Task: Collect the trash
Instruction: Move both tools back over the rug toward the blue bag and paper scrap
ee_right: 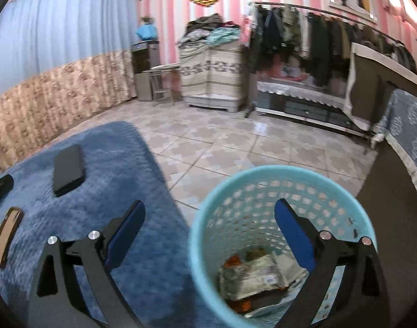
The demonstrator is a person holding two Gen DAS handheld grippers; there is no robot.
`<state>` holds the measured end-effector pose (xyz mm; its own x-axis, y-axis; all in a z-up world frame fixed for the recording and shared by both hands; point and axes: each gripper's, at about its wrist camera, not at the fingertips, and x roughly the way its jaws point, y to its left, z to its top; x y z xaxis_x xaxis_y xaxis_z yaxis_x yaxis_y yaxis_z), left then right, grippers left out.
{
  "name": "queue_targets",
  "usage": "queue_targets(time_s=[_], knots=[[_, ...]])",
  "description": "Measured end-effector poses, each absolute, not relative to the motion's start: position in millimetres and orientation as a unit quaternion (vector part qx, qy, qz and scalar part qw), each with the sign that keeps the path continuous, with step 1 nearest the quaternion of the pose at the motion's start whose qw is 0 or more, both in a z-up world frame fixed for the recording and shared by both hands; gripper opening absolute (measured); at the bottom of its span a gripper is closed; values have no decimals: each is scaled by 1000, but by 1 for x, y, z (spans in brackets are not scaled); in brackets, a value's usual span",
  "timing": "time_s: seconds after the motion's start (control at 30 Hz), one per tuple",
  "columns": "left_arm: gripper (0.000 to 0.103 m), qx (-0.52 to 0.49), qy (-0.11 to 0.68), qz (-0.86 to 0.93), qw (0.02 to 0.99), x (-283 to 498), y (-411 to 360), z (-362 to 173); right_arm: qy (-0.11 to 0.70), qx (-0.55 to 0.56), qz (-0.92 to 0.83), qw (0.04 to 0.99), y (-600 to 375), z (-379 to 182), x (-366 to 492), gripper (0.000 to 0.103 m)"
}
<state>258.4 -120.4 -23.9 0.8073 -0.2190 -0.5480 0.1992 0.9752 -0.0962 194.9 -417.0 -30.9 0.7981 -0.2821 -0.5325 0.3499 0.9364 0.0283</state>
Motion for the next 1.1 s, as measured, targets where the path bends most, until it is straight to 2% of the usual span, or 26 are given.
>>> queue_targets(time_s=[0.3, 0.57, 0.83, 1.1], knots=[[98, -31, 300, 14, 953, 273, -3, -41, 288, 28, -110, 951, -362, -36, 218, 97], [98, -45, 276, 121, 953, 273, 86, -37, 299, -2, -10, 954, -283, -35, 254, 97], [98, -41, 240, 188, 951, 283, 122, -26, 288, -25, 104, 952, -187, -15, 302, 97], [98, -107, 261, 244, 928, 297, 172, -41, 291, -97, 190, 933, -93, -14, 344, 97]])
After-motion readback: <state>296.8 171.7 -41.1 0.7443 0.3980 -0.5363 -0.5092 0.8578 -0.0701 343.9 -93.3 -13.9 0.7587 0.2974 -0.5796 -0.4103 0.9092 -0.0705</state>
